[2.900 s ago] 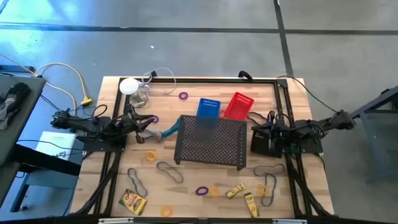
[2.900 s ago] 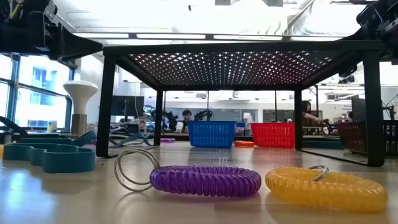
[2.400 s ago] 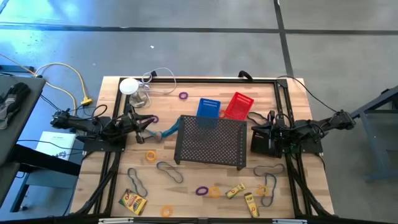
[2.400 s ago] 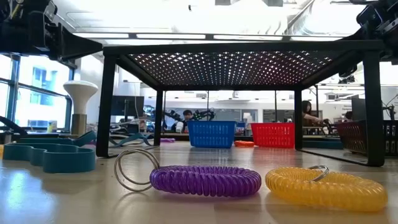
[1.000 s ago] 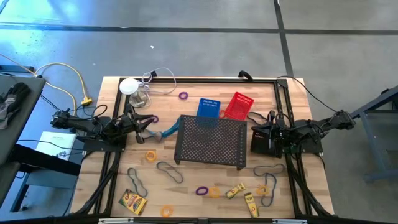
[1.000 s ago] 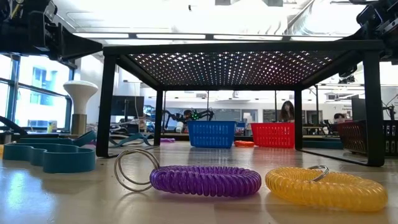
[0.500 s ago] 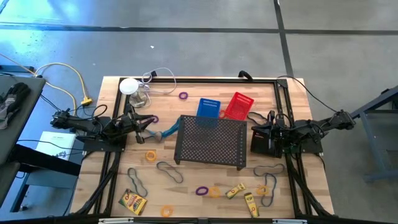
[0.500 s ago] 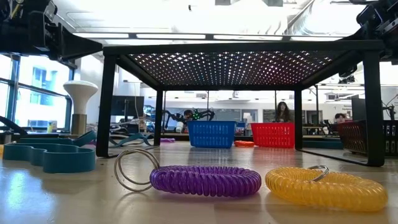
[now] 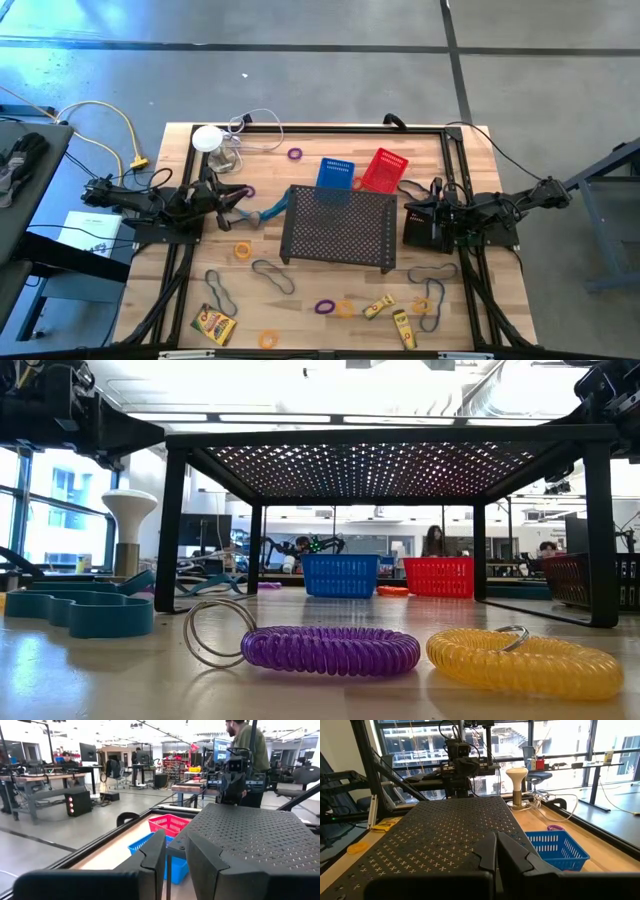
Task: Pick & Place Office Desk Supplies
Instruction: Put the blue rubber band into the red bin
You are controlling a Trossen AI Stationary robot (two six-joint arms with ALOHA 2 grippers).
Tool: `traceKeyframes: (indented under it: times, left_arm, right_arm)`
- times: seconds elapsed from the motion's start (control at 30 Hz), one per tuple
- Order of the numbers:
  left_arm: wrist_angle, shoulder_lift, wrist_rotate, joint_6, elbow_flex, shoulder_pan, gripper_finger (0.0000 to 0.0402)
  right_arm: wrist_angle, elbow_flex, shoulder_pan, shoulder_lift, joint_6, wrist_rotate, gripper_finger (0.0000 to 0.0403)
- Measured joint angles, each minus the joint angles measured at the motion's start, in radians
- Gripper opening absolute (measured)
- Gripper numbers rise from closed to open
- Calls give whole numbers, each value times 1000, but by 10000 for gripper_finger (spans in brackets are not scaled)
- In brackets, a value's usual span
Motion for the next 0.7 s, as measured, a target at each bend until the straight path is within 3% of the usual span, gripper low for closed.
traceKeyframes:
  times: [0.2,0.37,0.53,0.7]
  left_arm:
    - [0,0,0,-7,0,0,66]
    - [-4,0,0,-212,0,-3,66]
    - [-2,0,0,-240,0,0,66]
    - [0,0,10,-322,0,0,66]
  right_arm:
    - [21,-2,0,0,-2,0,2]
    - [98,-2,0,0,-23,-7,2]
    - [162,65,0,11,-71,-60,2]
    - [11,238,21,180,-51,121,2]
